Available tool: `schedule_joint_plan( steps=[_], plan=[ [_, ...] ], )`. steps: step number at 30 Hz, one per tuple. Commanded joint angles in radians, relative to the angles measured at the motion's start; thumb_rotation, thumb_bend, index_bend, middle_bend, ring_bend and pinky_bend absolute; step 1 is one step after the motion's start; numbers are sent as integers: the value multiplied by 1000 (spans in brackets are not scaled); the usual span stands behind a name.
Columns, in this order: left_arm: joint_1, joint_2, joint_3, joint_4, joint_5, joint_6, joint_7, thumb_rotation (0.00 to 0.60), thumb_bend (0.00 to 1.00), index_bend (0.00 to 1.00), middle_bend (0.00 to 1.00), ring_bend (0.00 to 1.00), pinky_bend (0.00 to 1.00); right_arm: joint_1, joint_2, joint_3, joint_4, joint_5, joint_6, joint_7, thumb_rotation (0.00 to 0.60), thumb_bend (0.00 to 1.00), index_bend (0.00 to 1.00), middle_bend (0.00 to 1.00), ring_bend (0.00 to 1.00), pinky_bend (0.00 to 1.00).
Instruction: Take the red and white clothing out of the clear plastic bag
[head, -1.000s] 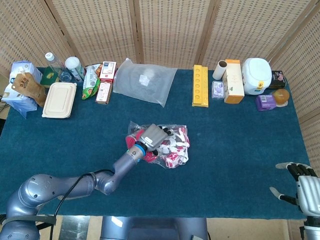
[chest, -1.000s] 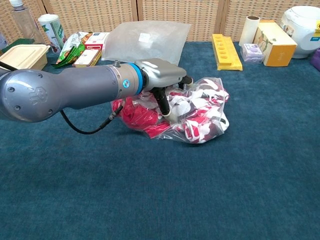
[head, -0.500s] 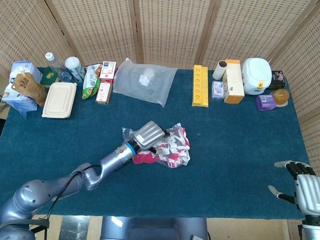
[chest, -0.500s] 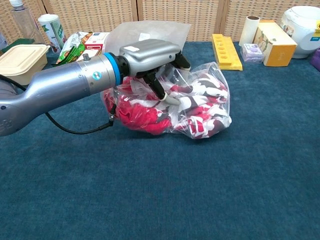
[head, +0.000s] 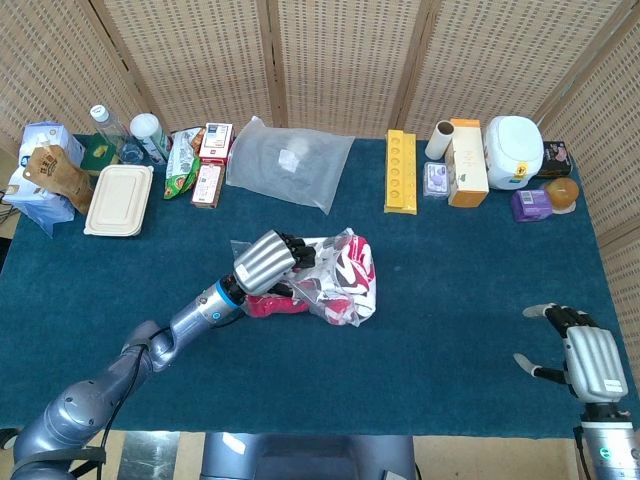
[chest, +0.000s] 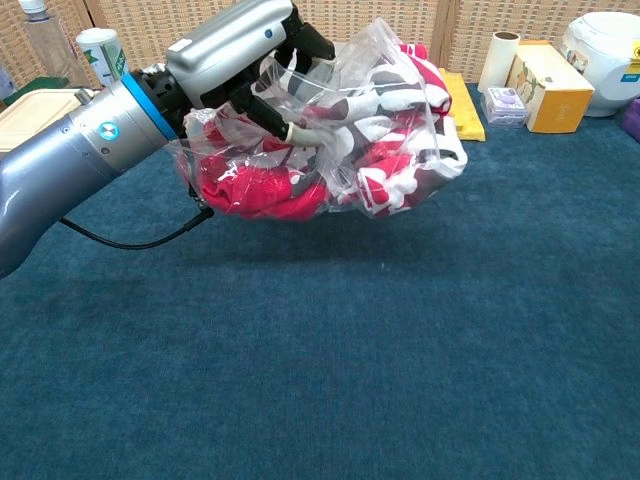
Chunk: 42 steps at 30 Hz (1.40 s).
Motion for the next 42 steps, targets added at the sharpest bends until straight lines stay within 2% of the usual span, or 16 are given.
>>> schedule_joint_plan(
  steps=[1, 5, 8, 18, 30, 42],
  plan=[
    [15, -38, -1, 47, 14, 49, -52, 600, 385, 912, 633, 652, 761, 36, -51, 33, 44, -7, -4, 71, 600, 63, 368, 458, 465, 454],
    [12, -66, 1, 82, 22, 75, -80, 600, 381, 912, 633, 652, 761, 68, -92, 54, 85, -27, -1, 134, 600, 63, 381, 496, 543, 539],
    [3, -83, 2, 96, 27, 84, -89, 600, 379, 912, 633, 652, 761, 97, -109, 63, 105, -42, -15, 169, 600, 63, 385, 500, 561, 558],
    [-37, -110, -6, 100, 30, 93, -87, 600, 372, 912, 633, 652, 761, 164, -172, 72, 140, -104, -14, 158, 600, 62, 388, 500, 562, 559],
    [-87, -141, -29, 84, 17, 71, -76, 600, 358, 913, 633, 652, 760, 221, -205, 60, 100, -162, -23, 103, 600, 61, 394, 498, 557, 559],
    [-135, -181, -49, 81, 8, 51, -67, 600, 351, 912, 633, 652, 759, 268, -222, 57, 77, -175, -47, 69, 600, 61, 394, 489, 552, 559]
  ],
)
